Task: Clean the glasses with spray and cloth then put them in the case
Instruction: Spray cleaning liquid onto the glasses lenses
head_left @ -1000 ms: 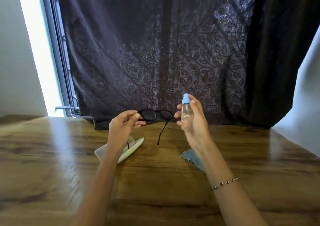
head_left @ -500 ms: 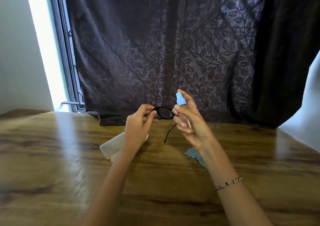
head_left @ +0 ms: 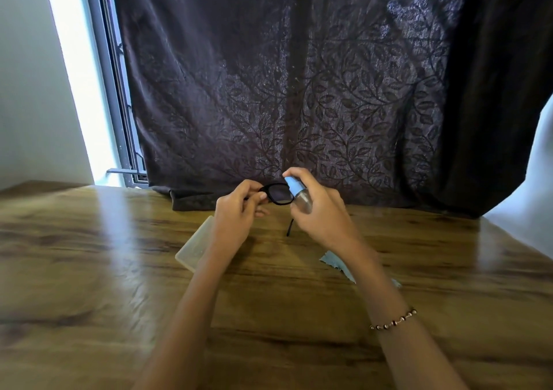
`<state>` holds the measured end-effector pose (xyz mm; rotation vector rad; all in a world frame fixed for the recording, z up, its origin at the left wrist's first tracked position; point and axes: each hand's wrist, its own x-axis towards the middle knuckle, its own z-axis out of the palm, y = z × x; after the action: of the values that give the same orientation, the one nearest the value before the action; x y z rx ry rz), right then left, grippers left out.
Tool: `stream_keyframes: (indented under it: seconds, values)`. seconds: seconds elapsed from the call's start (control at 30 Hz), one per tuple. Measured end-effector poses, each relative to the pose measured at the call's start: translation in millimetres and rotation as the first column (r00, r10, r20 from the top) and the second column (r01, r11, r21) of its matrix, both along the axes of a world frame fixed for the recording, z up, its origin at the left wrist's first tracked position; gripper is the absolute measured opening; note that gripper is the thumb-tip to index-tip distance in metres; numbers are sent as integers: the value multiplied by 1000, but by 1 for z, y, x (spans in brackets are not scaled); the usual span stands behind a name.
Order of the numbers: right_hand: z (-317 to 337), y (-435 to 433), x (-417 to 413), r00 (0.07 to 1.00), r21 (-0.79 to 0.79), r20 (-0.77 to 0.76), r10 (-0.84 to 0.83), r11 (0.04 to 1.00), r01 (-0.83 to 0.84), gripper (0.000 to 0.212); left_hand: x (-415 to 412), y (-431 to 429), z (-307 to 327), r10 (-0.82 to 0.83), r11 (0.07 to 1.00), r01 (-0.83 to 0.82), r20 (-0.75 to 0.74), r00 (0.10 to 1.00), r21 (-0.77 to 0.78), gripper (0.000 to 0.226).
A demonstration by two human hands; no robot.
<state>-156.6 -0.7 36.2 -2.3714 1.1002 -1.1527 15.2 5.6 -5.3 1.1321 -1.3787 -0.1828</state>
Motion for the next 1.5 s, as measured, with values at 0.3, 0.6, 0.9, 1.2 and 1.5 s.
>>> stream_keyframes:
  seconds: [0.3,0.6,0.9,1.2,1.5]
  values:
    - [0,3,10,999,-130,-11,-34,991,33,58,-4,11,9,61,985,-71,-71,996,-157,14]
    - [4,15,19,999,-223,-13,-30,975,27,60,-5,17,13,119,967,-135,-82,989,-218,18]
    - [3,10,21,998,-279,22,-60,958,64,57,-4,18,13,131,964,-145,-77,988,-221,15]
    - [6,10,19,992,-270,59,-110,955,122,64,-4,19,14,130,971,-144,-84,988,-191,13]
    - [8,13,20,986,-302,58,-156,939,166,62,-5,20,15,135,973,-148,-87,987,-176,12]
